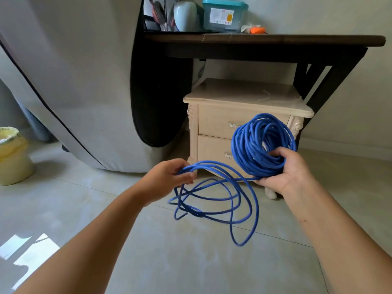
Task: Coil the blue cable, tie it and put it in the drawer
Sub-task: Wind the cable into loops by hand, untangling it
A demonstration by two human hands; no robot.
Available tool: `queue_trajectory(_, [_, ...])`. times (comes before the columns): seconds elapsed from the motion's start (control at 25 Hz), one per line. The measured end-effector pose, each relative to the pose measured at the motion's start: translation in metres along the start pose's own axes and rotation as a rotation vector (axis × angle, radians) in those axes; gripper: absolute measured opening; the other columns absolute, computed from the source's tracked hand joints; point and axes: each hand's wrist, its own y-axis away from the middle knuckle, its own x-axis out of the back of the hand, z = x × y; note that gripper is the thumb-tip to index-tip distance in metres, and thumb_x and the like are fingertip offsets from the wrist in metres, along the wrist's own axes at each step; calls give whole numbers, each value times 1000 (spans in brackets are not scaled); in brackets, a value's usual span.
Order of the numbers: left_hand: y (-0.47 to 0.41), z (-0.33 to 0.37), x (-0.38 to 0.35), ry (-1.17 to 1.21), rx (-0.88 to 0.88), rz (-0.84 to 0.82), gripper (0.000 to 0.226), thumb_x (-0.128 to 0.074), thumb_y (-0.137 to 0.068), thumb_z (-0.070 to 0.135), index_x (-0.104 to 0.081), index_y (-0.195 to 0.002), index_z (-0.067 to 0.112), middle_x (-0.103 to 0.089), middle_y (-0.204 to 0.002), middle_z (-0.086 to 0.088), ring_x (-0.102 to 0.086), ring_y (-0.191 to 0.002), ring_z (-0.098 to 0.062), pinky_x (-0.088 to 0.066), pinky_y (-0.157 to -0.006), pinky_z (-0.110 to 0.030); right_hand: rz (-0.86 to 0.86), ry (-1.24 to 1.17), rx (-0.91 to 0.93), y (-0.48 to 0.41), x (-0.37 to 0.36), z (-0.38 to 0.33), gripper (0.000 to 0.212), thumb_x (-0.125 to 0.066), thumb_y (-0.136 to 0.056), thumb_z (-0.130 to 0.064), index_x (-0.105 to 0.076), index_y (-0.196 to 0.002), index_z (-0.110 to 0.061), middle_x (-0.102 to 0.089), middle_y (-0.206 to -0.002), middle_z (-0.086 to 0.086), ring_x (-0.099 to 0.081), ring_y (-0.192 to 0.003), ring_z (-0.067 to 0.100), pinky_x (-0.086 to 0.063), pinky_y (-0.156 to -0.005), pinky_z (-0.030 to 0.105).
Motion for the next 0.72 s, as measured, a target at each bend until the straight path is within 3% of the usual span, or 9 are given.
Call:
queue_trajectory(0.12, [-1, -5, 5, -17, -15, 144, 3, -63, -95, 25, -63, -95, 23, -71, -90, -11, -68, -85, -27, -57, -79, -38, 15, -16, 24, -1, 5, -6, 14, -47, -84, -5, -53, -92, -14, -65, -109, 10, -66, -86, 31, -46, -92, 46])
queue_trajectory(0.28, [-8, -13, 5, -103, 48, 332, 10, -58, -98, 23, -56, -91, 17, -65, -85, -9, -58, -75, -25, -45, -63, -29, 36, -45, 44, 0, 8, -9, 17, -47, -84, -3, -55, -95, -14, -65, -103, 10, -67, -87, 32, -50, -80, 45])
queue_trajectory(0.4, [-9, -28, 6, -138, 58, 331, 9, -57, -99, 21, -57, -99, 12, -61, -94, -12, -60, -88, -30, -47, -72, -34, 46, -25, 48, -1, 9, -9, 15, -46, -85, -4, -54, -94, -14, -65, -100, 11, -66, -85, 32, -49, -71, 45])
queue_trajectory(0.52, [-12, -31, 7, -270, 110, 435, 19, -62, -95, 29, -58, -109, 17, -54, -96, -7, -56, -94, -27, -51, -76, -39, 46, 9, 54, -2, 8, -7, 14, -46, -84, -4, -53, -91, -14, -64, -100, 10, -66, -81, 32, -49, -73, 45])
queue_trajectory(0.6, [-16, -21, 5, 18, 239, 479, 33, -64, -95, 35, -57, -110, 6, -64, -87, -13, -67, -83, -30, -60, -72, -44, 41, 34, 58, -1, 7, -5, 14, -47, -83, -3, -53, -90, -14, -65, -99, 10, -67, -80, 32, -50, -74, 46])
queue_trajectory(0.72, [-13, -2, -5, 523, 439, 364, 37, -58, -98, 35, -63, -94, -2, -71, -70, -13, -73, -70, -26, -62, -71, -41, 36, 67, 68, 1, 5, -3, 12, -49, -82, -3, -52, -86, -13, -64, -91, 9, -68, -77, 31, -52, -69, 44])
